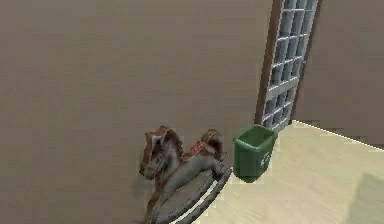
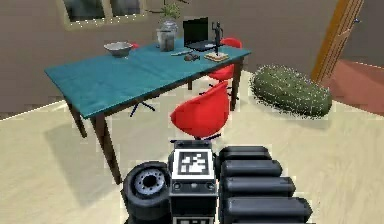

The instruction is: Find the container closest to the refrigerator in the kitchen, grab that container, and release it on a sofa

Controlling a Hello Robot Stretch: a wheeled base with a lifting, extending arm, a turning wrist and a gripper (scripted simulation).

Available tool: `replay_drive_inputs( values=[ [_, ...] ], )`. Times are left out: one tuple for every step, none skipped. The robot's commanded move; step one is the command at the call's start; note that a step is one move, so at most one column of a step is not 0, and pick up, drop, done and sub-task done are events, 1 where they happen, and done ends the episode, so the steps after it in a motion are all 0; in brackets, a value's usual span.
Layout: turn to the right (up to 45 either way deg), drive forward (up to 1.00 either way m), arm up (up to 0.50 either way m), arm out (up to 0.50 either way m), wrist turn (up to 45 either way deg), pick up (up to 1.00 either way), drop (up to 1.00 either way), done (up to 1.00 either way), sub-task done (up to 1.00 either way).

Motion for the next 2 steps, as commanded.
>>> replay_drive_inputs(
  values=[
    [45.0, 0.0, 0.0, 0.0, 0.0, 0.0, 0.0, 0.0, 0.0],
    [18.0, 0.0, 0.0, 0.0, 0.0, 0.0, 0.0, 0.0, 0.0]
  ],
)
